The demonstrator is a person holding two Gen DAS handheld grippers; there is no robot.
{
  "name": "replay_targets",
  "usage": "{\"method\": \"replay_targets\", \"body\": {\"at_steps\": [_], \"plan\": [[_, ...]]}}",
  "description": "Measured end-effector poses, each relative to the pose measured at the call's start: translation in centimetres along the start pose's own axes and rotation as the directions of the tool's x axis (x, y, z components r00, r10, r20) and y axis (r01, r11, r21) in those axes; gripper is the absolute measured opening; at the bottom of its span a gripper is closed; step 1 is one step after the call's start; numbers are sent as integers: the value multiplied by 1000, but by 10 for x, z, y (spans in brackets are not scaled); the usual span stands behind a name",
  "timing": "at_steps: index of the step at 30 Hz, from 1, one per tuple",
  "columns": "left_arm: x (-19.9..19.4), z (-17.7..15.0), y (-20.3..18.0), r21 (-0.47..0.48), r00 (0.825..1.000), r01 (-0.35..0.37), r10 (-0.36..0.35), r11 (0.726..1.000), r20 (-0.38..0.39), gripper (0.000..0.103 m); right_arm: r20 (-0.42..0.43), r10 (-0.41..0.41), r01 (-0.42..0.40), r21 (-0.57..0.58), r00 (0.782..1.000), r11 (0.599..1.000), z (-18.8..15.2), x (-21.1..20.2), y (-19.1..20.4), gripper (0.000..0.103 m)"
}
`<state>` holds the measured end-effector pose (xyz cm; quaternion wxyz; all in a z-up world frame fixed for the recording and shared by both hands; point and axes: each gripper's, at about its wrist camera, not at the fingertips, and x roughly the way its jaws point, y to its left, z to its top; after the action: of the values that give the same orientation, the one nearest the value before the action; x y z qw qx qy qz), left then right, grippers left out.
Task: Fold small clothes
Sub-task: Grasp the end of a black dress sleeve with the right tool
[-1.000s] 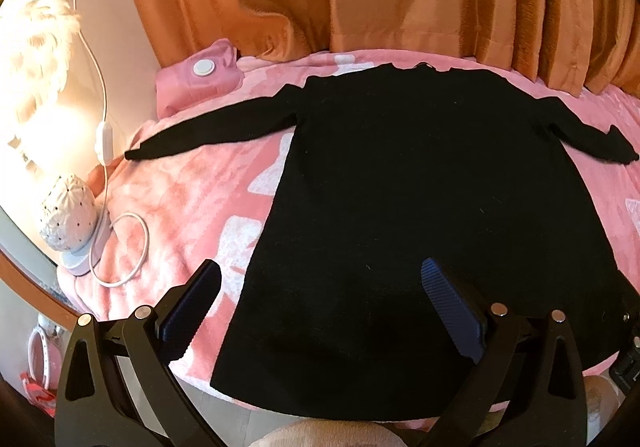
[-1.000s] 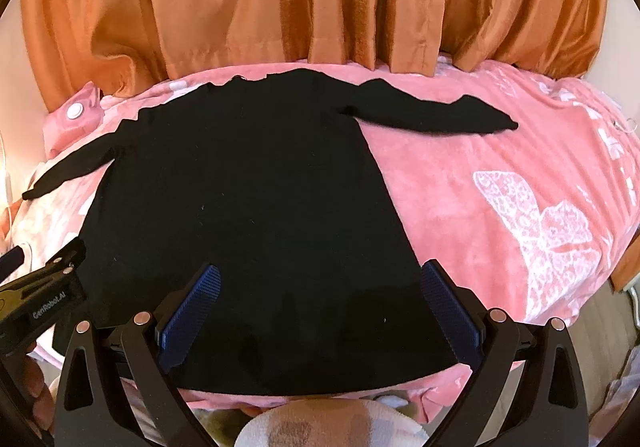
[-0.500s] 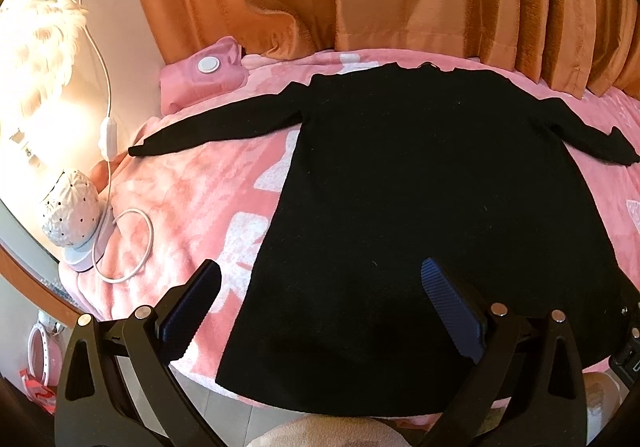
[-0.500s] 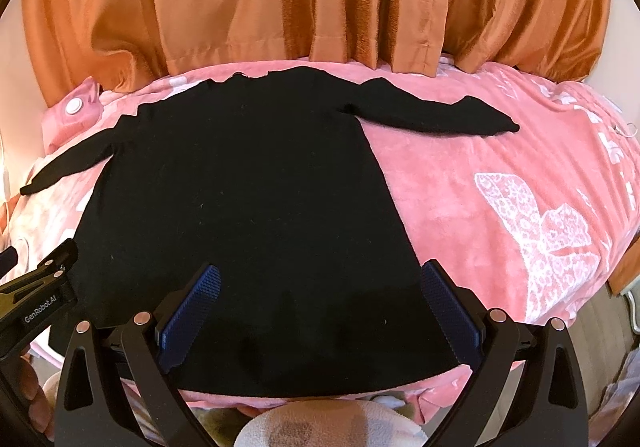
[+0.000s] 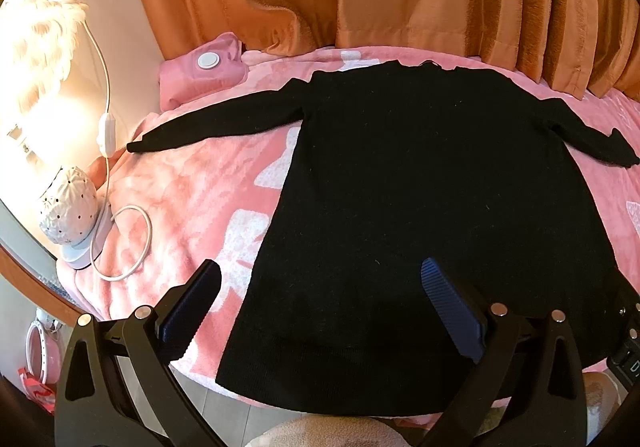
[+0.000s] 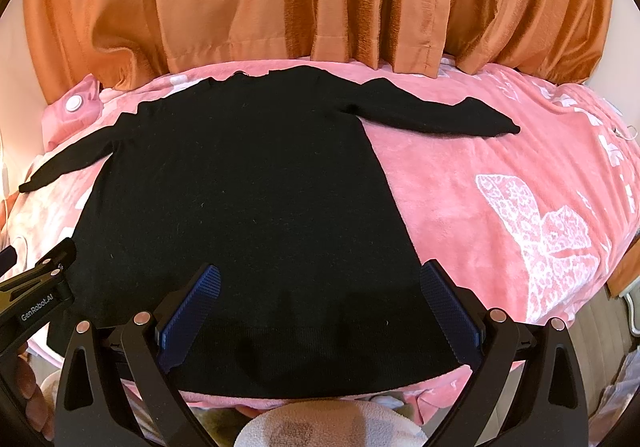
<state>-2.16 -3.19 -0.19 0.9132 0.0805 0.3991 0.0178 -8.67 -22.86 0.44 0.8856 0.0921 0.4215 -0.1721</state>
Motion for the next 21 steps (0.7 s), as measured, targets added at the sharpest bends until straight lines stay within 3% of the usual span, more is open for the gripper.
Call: {"method": "replay_targets", "body": {"at_steps": [7,10,12,15,19,21], "plan": [[2,0,2,-16,1000,19,-19,1000,-16,98,-18,18,-18,16,1000,1000,1,2,-4,98],[8,2,12,-68,997,65,-68,996,-46,98,-78,125,-115,120,989,986,11,13,-31,98],[13,3,21,-117,991,111,-119,987,-69,98,-60,143,-125,234,988,964,24,26,-73,98],[21,7,32,-185,984,139,-157,973,-86,98,-70,55,-31,310,996,950,49,55,-134,98],[28,20,38,-262,980,164,-187,951,-67,98,-66,58,-19,486,996,874,91,111,-232,97],[32,30,38,-286,976,186,-210,940,-54,98,-68,88,-39,530,994,847,107,138,-259,90]]}}
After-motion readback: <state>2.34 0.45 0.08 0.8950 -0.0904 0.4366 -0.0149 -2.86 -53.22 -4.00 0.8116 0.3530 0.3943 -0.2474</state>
